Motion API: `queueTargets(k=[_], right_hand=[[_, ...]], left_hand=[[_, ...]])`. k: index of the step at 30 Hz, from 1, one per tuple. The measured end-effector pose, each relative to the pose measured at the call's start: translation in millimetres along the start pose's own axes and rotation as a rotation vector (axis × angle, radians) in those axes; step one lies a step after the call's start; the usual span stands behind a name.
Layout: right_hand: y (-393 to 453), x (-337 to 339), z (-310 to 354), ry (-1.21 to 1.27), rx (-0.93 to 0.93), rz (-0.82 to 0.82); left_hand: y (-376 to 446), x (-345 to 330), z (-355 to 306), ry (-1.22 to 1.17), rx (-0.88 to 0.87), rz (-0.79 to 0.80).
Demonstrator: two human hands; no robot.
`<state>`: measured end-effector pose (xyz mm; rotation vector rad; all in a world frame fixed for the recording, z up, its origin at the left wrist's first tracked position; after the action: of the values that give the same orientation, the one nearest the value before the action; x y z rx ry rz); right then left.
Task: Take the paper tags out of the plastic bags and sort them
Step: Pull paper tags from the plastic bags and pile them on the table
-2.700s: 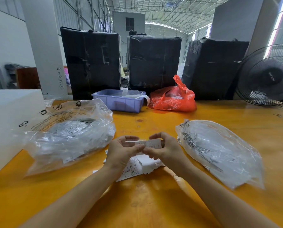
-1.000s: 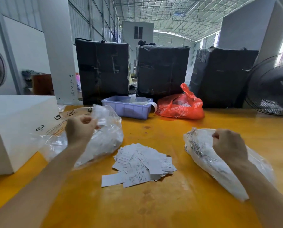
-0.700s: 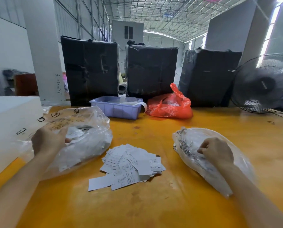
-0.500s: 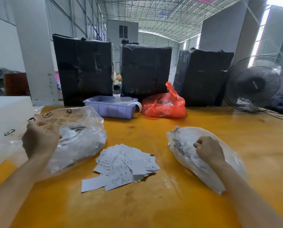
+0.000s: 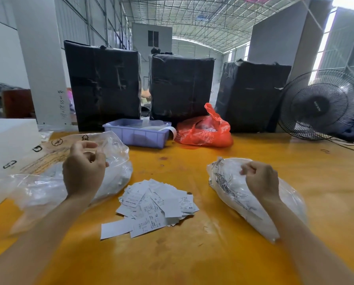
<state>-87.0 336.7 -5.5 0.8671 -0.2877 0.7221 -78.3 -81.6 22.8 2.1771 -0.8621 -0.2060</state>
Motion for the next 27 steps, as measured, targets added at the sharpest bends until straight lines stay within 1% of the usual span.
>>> queueTargets(k=[1,2,3,4,5,6,8,10,12,13,15,17,19,24,27], right_hand=[[1,6,6,0.125,-0.010,-0.045],[1,8,13,0.313,-0.048,-0.047],[-2,6,22,0.525,-0.102,0.000],[-8,-1,35,0.717,-0.151,0.093],[-18,-11,50,0.858,-0.191,0.214],[-30,-23,65,0.932,-0.214,0.337],[-57,-41,94,0.942,-0.207,0.544],[-81,-54,115,0.921,-0.172,0.679],[-96,-62,125,0.921,-0.149,0.763],[-100,-65,127,0.928,-0.145,0.784],[-105,-68,128,0.932,-0.136,0.803],[-108,-69,129,0.919,-0.113,0.822],[-110,-69,130,0.895,-0.087,0.836],[-112,-74,128,0.783,-0.049,0.871],[-112,-75,126,0.743,-0.070,0.878]], left_hand=[[-4,-5,-5,-0.035,-0.003,0.032],[-8,-11,-10,-0.068,-0.008,0.072],[-12,-18,-14,-0.099,-0.007,0.126],[-18,-27,-19,-0.138,0.007,0.200],[-25,-37,-23,-0.201,0.047,0.301],[-34,-48,-27,-0.282,0.114,0.424],[-58,-68,-36,-0.432,0.298,0.687],[-80,-80,-44,-0.527,0.438,0.905],[-96,-84,-49,-0.558,0.464,1.037],[-100,-84,-51,-0.568,0.444,1.058],[-102,-82,-52,-0.632,0.443,1.008],[-101,-81,-51,-0.739,0.521,0.912],[-101,-80,-47,-0.794,0.602,0.831],[-99,-78,-38,-0.751,0.678,0.724],[-99,-75,-31,-0.673,0.712,0.688]])
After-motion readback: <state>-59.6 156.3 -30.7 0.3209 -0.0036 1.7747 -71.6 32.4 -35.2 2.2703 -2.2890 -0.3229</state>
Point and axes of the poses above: each hand's wrist, its own y-axis towards the middle knuckle, its own x-axis out of the back of the hand, z = x × y, the point moved 7 cm from there along y, towards the middle knuckle, and after that the axes turned 2 degrees about -z, right-handed, at the moved point
